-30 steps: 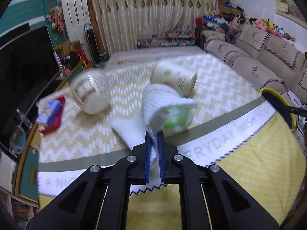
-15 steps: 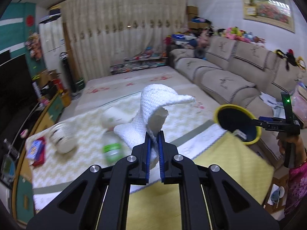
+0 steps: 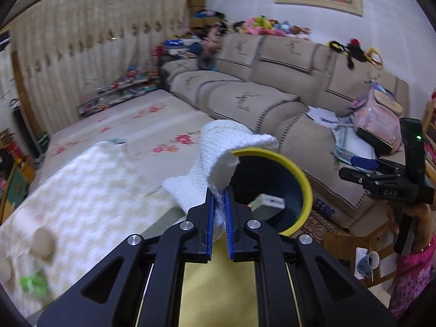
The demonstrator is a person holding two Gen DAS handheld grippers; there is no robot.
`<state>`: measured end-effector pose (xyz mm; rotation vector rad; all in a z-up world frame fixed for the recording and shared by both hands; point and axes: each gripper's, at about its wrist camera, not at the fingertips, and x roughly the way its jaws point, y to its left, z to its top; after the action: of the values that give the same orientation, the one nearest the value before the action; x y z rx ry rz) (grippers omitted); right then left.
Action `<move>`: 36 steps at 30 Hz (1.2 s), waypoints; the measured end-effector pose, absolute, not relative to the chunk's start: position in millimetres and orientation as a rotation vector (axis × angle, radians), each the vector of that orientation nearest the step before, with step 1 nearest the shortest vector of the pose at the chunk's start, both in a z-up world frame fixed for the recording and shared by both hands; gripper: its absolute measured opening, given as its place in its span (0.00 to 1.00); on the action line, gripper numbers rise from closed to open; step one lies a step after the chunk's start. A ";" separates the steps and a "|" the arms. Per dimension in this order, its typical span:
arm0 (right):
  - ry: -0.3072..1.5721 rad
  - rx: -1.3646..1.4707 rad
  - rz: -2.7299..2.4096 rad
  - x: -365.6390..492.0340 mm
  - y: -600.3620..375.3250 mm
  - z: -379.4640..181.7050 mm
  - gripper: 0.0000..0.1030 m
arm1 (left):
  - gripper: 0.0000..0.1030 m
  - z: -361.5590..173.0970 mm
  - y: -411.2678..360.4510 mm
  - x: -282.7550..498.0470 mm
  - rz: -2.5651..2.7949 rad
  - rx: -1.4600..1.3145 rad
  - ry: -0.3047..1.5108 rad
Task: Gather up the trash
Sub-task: 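Carry the white towel over the bin and open the left gripper, then move the left gripper back toward the clear green-labelled cup on the table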
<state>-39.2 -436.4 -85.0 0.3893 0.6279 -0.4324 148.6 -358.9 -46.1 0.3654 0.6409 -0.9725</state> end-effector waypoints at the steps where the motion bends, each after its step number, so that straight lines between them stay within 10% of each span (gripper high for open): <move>1: 0.629 0.394 -0.433 -41.3 -438.0 -86.5 0.78 | 0.08 -50.3 -375.5 149.9 -0.993 0.368 0.646; 9: 0.644 0.419 -0.447 -46.8 -447.3 -95.2 0.78 | 0.13 -81.6 -457.6 160.5 -1.071 0.388 0.712; 14: 0.649 0.424 -0.445 -46.2 -444.9 -96.4 0.79 | 0.55 -97.3 -479.8 166.8 -1.032 0.393 0.706; 18: 0.654 0.420 -0.429 -42.2 -441.0 -96.8 0.79 | 0.55 -92.8 -468.8 169.0 -1.031 0.367 0.714; 36: 0.669 0.275 -0.144 60.3 -345.7 -67.4 0.80 | 0.63 -57.2 -143.7 205.9 -0.477 0.154 0.599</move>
<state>60.3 -345.7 -67.4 0.2755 0.6685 -0.1438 205.9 -143.7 -57.2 0.1535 0.5990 -0.4768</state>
